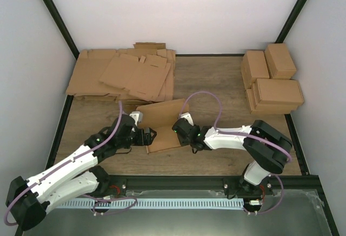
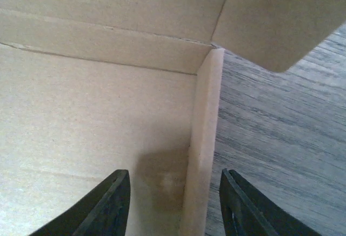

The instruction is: Fold the paper box

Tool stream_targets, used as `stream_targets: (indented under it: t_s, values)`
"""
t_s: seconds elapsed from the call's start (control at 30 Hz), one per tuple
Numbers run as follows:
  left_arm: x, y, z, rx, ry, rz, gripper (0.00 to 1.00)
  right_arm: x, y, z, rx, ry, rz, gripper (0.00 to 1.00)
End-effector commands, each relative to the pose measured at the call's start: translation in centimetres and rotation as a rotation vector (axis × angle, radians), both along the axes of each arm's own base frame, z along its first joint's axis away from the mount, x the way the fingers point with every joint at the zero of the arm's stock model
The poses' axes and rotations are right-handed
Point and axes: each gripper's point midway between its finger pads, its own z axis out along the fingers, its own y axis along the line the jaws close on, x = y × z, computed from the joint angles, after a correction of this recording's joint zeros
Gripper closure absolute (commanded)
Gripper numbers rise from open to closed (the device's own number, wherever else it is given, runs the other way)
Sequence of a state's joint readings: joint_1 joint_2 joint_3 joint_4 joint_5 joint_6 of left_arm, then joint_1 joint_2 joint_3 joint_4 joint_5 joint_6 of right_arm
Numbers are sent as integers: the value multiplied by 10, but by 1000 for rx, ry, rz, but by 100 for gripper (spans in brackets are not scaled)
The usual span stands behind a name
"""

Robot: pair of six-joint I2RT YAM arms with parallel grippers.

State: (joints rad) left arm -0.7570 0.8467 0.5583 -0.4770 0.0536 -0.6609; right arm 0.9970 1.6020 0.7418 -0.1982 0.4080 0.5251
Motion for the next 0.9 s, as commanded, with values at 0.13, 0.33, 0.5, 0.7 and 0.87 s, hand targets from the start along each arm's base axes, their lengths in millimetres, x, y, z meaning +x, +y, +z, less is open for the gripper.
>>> stream_targets:
  t_s: [0.13,0.33,0.5,0.7,0.87]
  values:
    - [2,5,-11,-2,2,45,16,1,9,12,74,37,37,48]
    - [5,8,-22,4,31,92,15,5,-12,15,-5,7,-35,52]
    - [7,11,-27,22,32,110,15,4,-21,9,-50,13,-48,71]
    - [6,9,-35,9,48,118,16,4,-22,7,-50,17,-61,90]
    - [7,10,-37,-20,35,141,15,8,-8,25,40,-10,-17,50]
